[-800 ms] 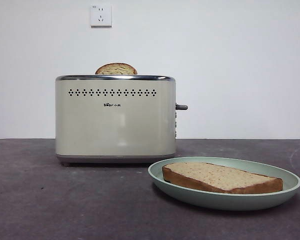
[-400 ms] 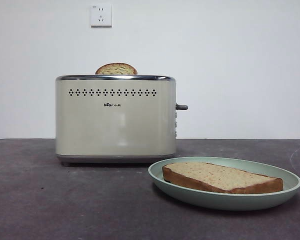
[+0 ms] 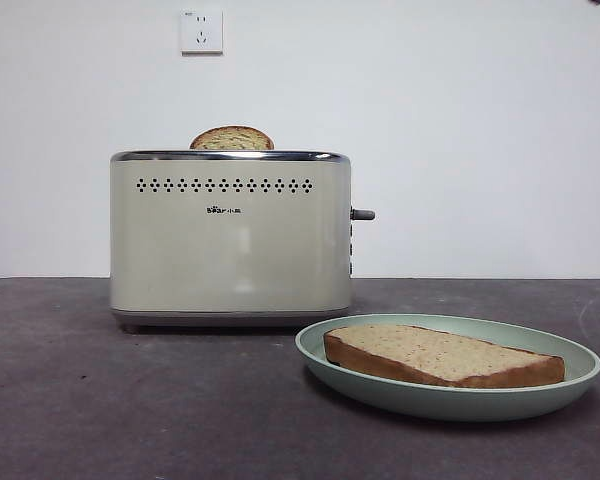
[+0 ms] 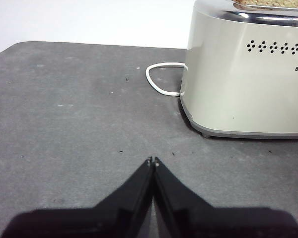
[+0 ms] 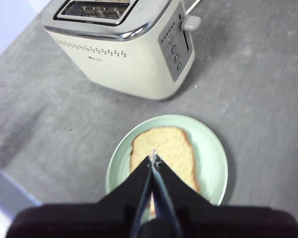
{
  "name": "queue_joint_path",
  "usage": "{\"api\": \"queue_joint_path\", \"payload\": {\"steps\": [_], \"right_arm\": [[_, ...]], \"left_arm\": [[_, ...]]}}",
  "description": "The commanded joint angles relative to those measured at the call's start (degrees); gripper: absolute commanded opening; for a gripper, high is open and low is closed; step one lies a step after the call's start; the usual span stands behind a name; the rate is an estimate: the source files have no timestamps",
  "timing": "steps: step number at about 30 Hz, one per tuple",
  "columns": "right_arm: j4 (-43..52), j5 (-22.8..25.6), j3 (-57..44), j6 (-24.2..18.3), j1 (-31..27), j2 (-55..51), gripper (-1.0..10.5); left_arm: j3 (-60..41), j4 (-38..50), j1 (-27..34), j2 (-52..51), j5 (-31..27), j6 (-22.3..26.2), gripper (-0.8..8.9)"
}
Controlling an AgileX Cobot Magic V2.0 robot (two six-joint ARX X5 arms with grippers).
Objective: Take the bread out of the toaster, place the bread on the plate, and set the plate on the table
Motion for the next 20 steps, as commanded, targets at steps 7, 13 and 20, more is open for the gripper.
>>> {"api": "queue_joint_path", "payload": {"steps": [7,13,20], "right_arm": [[28.4,12.4,-14.6,4.9,-0.1,-0.8,0.0],[41.8,16.5,-29.8,5.7,-3.7,-12.9,0.0],[51.7,19.7,-43.8,5.6,-6.3,-27.6,0.0]], "left_arm": [[-0.7,0.3,0.1,0.0,0.3,0.6,-0.04],[-0.7,0.3,0.1,0.0,0.3,0.6,-0.04],[-0.7,0.3,0.1,0.0,0.3,0.6,-0.04]]}}
